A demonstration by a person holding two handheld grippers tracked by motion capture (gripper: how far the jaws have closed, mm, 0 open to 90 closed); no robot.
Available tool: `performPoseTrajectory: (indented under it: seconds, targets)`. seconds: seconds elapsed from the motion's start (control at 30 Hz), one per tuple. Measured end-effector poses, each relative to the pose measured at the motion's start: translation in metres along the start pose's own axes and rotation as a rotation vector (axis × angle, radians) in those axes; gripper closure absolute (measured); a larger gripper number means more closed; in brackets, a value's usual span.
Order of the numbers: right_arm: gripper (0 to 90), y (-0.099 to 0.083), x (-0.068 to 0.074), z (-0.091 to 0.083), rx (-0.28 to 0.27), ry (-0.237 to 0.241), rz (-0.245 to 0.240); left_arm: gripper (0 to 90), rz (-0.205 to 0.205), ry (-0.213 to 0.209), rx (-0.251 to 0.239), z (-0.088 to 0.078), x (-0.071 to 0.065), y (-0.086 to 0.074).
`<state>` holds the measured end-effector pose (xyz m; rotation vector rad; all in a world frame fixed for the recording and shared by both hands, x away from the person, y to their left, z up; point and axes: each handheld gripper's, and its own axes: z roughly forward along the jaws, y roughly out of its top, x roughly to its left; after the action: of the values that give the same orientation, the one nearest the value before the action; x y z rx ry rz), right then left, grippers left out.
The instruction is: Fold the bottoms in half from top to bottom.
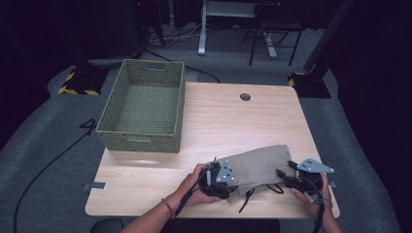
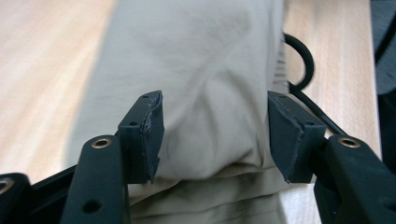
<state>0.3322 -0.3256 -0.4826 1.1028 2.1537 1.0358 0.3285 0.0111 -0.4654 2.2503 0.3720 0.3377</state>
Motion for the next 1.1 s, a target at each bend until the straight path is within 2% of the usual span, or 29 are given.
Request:
performPoseTrajectory:
  seconds: [0.03, 0.1, 0.17, 0.23, 0.27, 0.37, 0.43, 0.5, 0.6, 0.63, 0.67, 0.77, 0.8, 0.9, 0.97, 1.03, 1.1]
  targets:
    - [39.8, 0.0, 0.001, -0.002, -0.018, 0.007, -0.007, 41.6, -0.014, 0.007, -0.027, -0.003, 0.001, 0.001]
    - [40.7, 0.002, 0.003, -0.009, -0.074, 0.046, -0.033, 43.0, -0.03, -0.034, -0.059, -0.008, 0.004, 0.002]
    - [41.9, 0.007, 0.006, -0.015, -0.101, 0.029, -0.047, 44.1, -0.02, -0.044, -0.03, -0.005, 0.004, 0.002]
    - [42.1, 0.008, 0.009, -0.014, -0.081, 0.044, -0.037, 50.4, -0.004, -0.079, -0.001, 0.004, 0.003, -0.001]
    - [42.9, 0.007, 0.01, -0.012, -0.07, 0.052, -0.04, 53.9, -0.012, -0.082, 0.005, 0.009, 0.001, -0.004]
    - [49.2, 0.002, 0.015, -0.009, -0.038, 0.061, -0.116, 60.7, -0.01, -0.097, 0.042, 0.024, -0.002, -0.008]
    - [51.2, -0.002, 0.013, -0.007, -0.017, 0.043, -0.147, 65.6, -0.015, -0.103, 0.04, 0.029, -0.002, -0.01]
    - [52.7, -0.006, 0.003, -0.006, -0.011, 0.041, -0.125, 70.0, -0.012, -0.107, 0.045, 0.03, -0.002, -0.01]
    - [53.0, -0.008, -0.009, -0.007, -0.013, 0.031, -0.076, 71.7, 0.005, -0.096, 0.049, 0.032, -0.004, -0.011]
    - [52.8, -0.009, -0.013, -0.008, -0.005, -0.003, -0.075, 71.8, 0.012, -0.092, 0.047, 0.033, -0.005, -0.011]
    - [49.6, -0.01, -0.017, -0.008, 0.012, -0.061, -0.074, 71.8, 0.006, -0.097, 0.048, 0.033, -0.005, -0.011]
    - [50.5, -0.01, -0.025, -0.005, 0.011, -0.044, -0.025, 71.4, -0.021, -0.109, 0.039, 0.034, -0.003, -0.013]
    - [53.3, -0.008, -0.022, -0.003, 0.016, -0.055, -0.038, 70.6, -0.044, -0.117, 0.036, 0.034, -0.003, -0.013]
    - [55.0, -0.004, -0.014, 0.0, 0.037, -0.11, -0.088, 70.1, -0.051, -0.125, 0.022, 0.036, -0.002, -0.014]
    - [52.3, -0.006, -0.017, 0.0, 0.034, -0.103, -0.067, 70.0, -0.035, -0.121, 0.029, 0.036, -0.003, -0.013]
    - [51.5, -0.008, -0.023, 0.0, 0.028, -0.074, -0.03, 68.8, -0.008, -0.119, 0.047, 0.034, -0.004, -0.011]
    - [50.2, -0.008, -0.025, 0.001, 0.027, -0.067, -0.015, 67.0, -0.004, -0.125, 0.054, 0.032, -0.005, -0.011]
